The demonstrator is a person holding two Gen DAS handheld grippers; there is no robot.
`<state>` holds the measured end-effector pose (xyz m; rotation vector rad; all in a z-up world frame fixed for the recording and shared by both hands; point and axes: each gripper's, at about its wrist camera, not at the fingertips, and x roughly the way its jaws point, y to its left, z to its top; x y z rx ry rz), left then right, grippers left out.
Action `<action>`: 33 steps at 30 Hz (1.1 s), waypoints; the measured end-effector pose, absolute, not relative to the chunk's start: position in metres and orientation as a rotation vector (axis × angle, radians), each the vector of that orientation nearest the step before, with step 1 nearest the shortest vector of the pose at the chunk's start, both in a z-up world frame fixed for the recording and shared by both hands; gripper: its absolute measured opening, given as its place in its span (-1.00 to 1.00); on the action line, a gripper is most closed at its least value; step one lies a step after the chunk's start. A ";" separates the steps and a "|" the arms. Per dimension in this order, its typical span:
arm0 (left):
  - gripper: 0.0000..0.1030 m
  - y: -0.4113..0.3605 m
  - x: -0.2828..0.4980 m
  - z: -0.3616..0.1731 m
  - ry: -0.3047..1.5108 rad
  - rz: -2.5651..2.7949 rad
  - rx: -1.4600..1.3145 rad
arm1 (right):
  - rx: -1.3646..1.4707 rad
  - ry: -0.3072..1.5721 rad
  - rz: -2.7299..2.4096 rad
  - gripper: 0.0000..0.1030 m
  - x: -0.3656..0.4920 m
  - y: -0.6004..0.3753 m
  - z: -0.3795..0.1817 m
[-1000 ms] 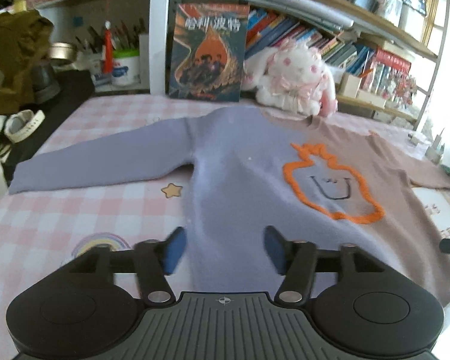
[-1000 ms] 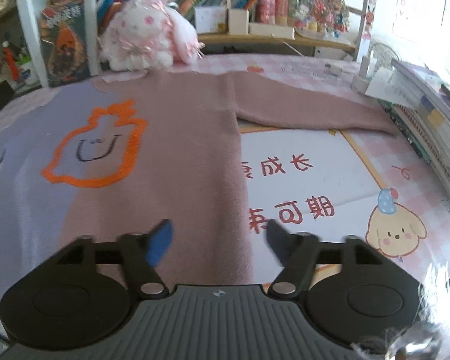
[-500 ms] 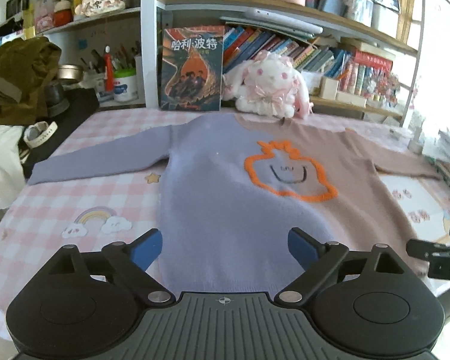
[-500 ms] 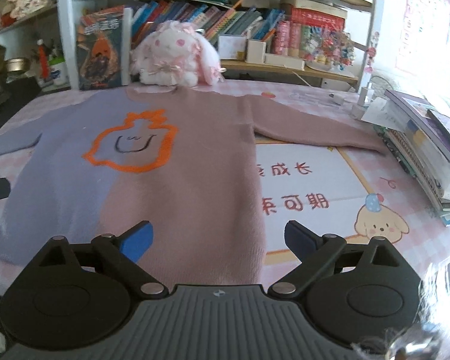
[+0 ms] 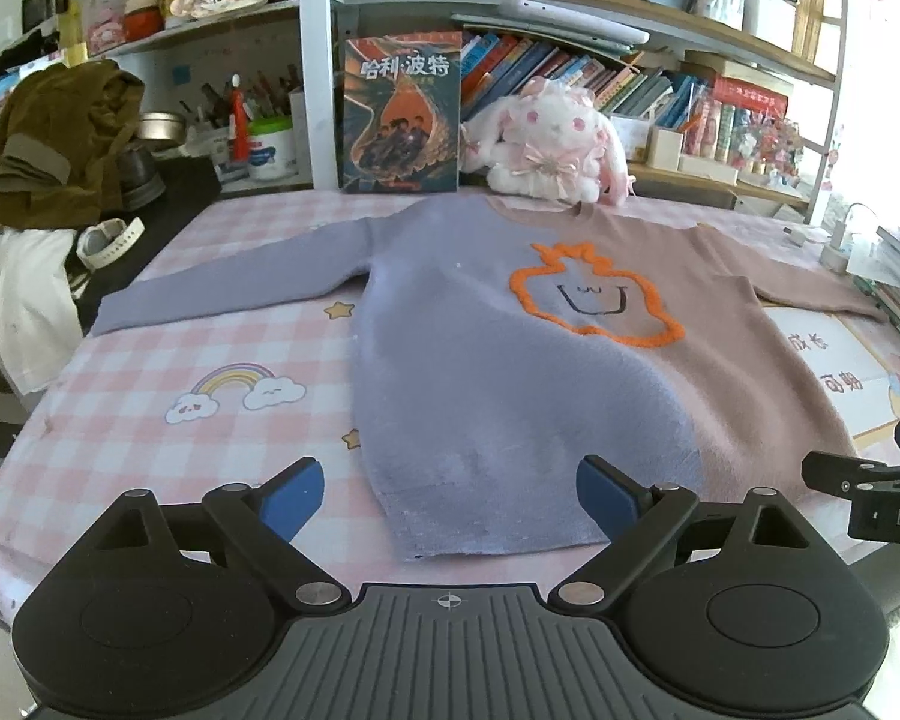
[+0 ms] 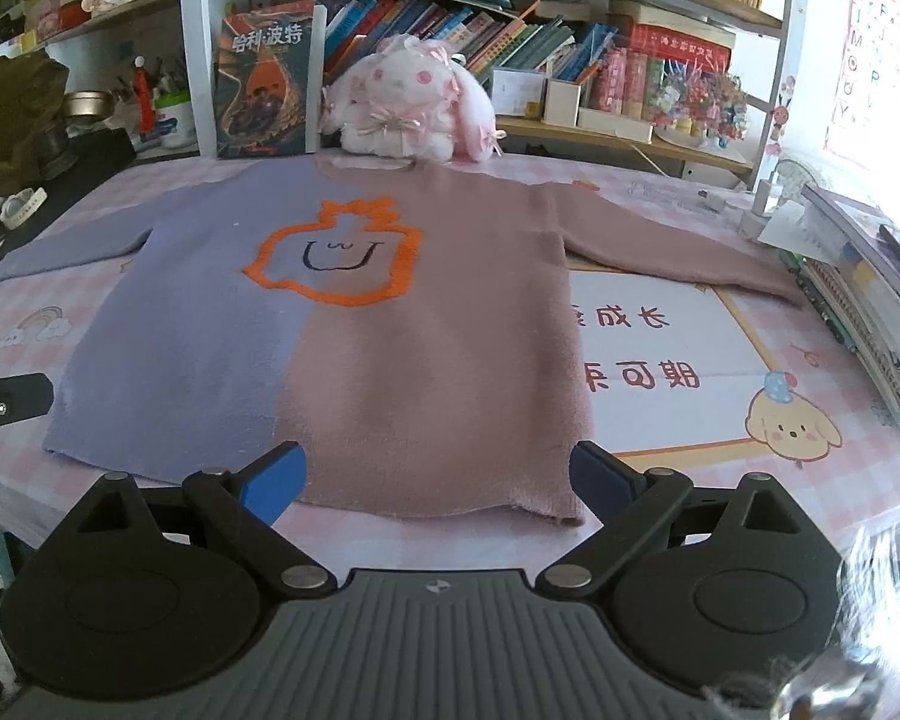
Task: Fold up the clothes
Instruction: 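Open both tools and release the sweater hem, then move the left tool to the lavender sleeve cuff and close on it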
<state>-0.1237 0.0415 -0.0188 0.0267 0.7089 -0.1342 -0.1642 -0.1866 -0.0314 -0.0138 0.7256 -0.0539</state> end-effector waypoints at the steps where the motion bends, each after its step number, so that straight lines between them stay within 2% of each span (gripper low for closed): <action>1: 0.82 0.045 -0.121 -0.019 0.708 -0.145 0.027 | -0.015 0.723 -0.062 0.85 -0.164 -0.183 -0.031; 21: 0.82 0.178 -0.030 -0.031 0.762 -0.258 0.036 | 0.069 0.745 -0.260 0.90 -0.125 -0.055 -0.037; 27: 0.82 0.212 -0.003 -0.039 0.708 -0.171 0.068 | 0.064 0.754 -0.307 0.90 -0.119 -0.034 -0.036; 33: 0.81 0.259 0.031 -0.050 0.694 -0.038 -0.042 | 0.045 0.764 -0.343 0.90 -0.113 -0.028 -0.036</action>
